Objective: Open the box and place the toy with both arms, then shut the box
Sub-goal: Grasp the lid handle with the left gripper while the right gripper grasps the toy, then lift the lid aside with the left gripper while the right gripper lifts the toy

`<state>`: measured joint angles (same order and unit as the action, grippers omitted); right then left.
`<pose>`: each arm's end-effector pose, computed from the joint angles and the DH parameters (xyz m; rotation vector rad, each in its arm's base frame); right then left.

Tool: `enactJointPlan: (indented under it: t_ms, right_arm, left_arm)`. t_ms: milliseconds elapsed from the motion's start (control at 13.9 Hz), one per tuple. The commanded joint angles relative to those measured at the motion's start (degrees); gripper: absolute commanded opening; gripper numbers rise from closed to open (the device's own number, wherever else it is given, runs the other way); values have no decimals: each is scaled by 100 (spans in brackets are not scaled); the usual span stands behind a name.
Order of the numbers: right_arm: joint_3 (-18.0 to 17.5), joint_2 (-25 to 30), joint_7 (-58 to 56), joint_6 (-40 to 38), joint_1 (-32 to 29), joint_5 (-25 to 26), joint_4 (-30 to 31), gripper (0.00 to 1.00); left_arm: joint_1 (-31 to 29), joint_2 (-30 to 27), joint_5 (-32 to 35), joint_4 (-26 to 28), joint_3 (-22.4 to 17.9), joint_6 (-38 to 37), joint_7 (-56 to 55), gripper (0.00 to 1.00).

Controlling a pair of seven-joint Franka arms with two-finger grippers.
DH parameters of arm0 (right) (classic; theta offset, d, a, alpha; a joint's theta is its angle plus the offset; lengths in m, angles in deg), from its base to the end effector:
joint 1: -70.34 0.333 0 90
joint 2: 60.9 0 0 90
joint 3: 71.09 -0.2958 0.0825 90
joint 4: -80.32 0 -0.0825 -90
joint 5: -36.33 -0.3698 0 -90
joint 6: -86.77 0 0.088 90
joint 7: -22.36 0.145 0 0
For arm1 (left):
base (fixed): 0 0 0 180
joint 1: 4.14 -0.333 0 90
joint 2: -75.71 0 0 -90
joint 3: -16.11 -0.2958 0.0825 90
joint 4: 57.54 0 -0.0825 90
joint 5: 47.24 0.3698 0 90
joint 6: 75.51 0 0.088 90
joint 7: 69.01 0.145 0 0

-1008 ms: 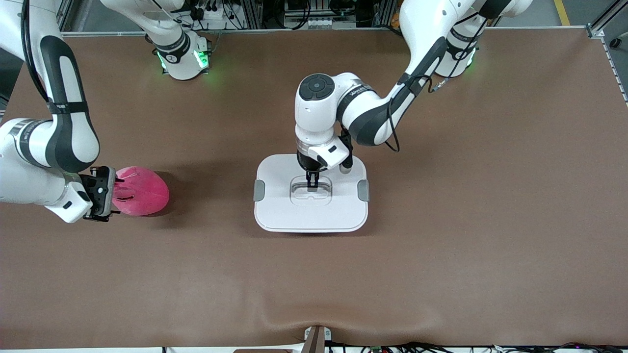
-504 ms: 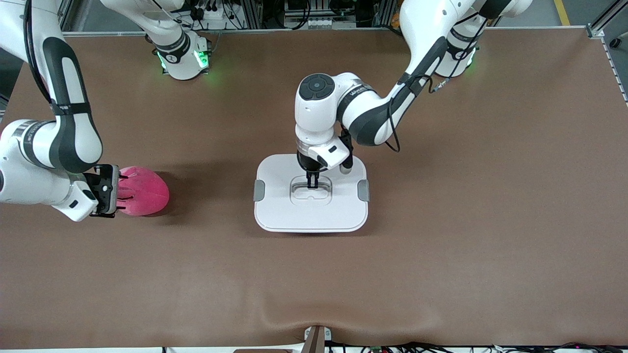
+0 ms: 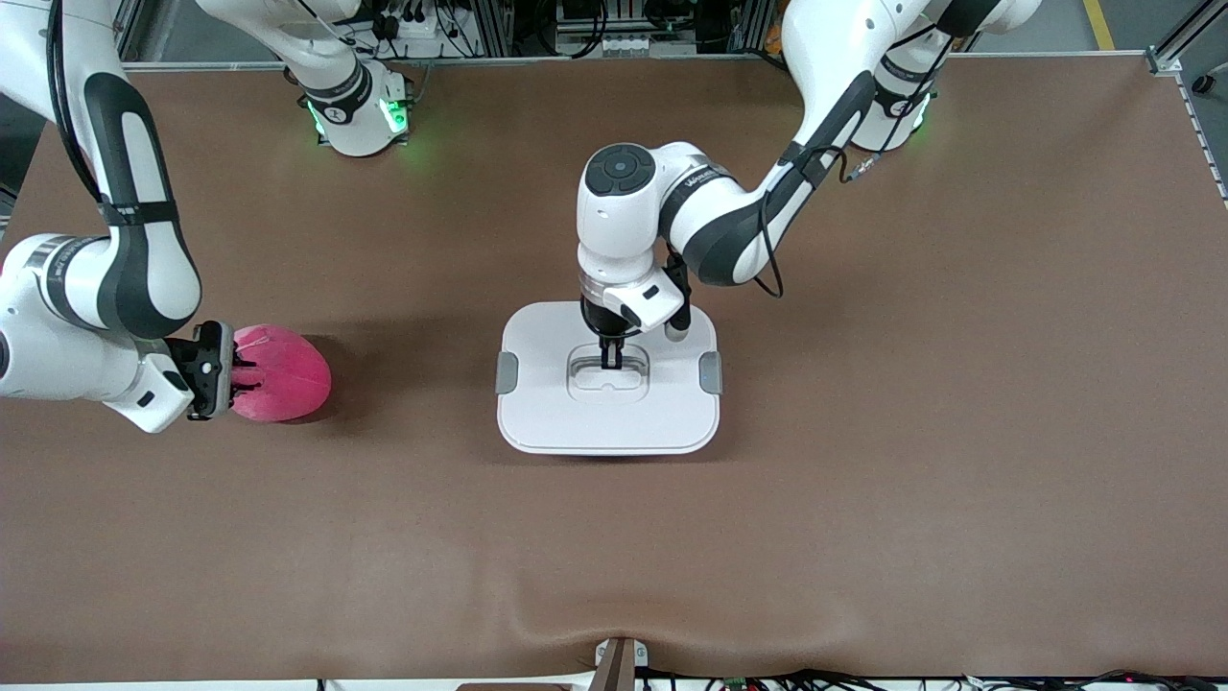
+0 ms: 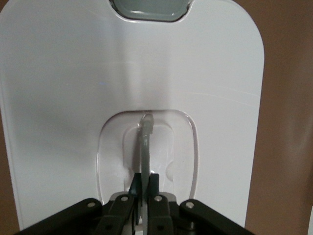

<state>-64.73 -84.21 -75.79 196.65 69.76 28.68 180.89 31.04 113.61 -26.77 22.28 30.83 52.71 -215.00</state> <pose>0.5943 -0.0553 0.2739 -2.0888 -2.0152 0.1269 0.5092 -0.5202 0.3024 2.0764 2.0395 0.1775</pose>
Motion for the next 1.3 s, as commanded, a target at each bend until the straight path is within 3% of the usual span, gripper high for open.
enactJointPlan:
  t_ms: [0, 576, 1224]
  right_arm:
    - [-11, -25, -55, -19, -29, -87, 6, 0]
    - [6, -16, 15, -255, -108, -271, -300, 0]
    - [-2, 125, 1359, -547, -179, -350, -793, 0]
  left_arm:
    - [77, 33, 141, -99, -66, 19, -44, 3]
    - [51, 33, 185, -99, -66, 19, -9, 0]
    - [50, -46, 194, -99, -66, 1, -17, 0]
